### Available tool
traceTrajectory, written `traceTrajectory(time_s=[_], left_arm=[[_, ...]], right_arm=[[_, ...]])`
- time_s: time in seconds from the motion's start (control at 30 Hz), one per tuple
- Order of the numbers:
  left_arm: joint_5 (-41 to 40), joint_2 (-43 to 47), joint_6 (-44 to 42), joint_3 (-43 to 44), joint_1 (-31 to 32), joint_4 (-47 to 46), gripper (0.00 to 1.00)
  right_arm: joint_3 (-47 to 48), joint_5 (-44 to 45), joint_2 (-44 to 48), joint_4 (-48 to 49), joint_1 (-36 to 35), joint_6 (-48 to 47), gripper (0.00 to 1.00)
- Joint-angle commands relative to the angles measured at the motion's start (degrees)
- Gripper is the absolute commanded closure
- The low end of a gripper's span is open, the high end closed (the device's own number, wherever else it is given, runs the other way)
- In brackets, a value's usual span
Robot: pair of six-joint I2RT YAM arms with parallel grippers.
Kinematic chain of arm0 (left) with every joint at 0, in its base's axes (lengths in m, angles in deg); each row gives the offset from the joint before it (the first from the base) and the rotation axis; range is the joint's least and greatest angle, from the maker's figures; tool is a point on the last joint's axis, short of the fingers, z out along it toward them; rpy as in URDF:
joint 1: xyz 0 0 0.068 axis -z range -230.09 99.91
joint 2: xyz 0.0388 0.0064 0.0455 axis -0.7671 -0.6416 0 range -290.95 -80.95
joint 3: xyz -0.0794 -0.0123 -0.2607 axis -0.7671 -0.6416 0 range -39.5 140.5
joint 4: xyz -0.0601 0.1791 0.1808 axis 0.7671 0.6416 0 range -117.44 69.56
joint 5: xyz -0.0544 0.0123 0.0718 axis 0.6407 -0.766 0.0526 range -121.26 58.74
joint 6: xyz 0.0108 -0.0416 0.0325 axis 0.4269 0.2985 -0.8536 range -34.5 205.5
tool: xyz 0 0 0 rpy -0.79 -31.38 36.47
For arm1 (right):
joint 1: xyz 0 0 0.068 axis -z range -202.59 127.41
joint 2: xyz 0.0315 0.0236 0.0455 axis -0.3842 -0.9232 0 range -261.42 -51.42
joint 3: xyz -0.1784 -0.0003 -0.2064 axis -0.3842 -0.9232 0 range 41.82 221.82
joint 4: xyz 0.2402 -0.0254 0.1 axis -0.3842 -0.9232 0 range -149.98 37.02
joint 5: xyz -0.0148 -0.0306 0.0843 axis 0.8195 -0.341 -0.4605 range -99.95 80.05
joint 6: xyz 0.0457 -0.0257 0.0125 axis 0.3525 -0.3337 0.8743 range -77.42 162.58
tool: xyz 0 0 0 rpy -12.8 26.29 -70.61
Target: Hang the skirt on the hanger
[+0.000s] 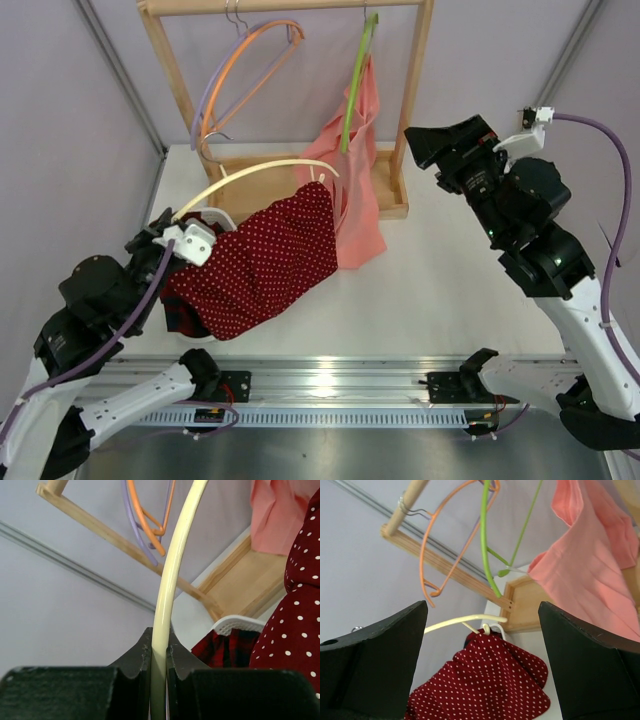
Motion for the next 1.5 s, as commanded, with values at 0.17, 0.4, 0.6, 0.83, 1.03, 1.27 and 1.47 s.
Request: traceTrajectory(time_s=[0.17,0.4,0.6,0.83,1.03,1.27,1.47], left_arm=[[-17.49,-4.66,-3.02,0.99,-0.24,-7.91,1.0],[-21.46,-10.19,-6.36,1.69,-0.24,-21.62,1.0],[-24.88,-19.59,-17.25,3.53,-0.24,-34.1,1.0],[-26.64,-32.76,-24.37,12.94,-1.2,-44.83,1.0],[-27.96,-43.77,-24.91,24.17,-3.49,-47.48,1.0],[-27.96,-55.46,-34.57,36.2,-4.54,-56.86,1.0],[-27.61,-62.5,-37.47,41.94,-6.3,-57.41,1.0]], right_arm=[[0.17,1.11,-2.96,-3.62,0.87,-3.42,0.01],[-0.62,1.2,-2.52,-5.03,2.72,-5.53,0.01],[-4.57,0.15,0.9,-5.12,6.41,-4.66,0.01],[-9.68,-2.31,4.07,-6.96,10.71,-5.44,0.01],[-12.31,-6.44,5.65,-9.51,14.85,-6.68,0.01],[-13.37,-10.31,6.45,-11.09,18.98,-7.99,0.01],[-12.93,-15.13,4.78,-11.09,22.05,-8.44,0.01]])
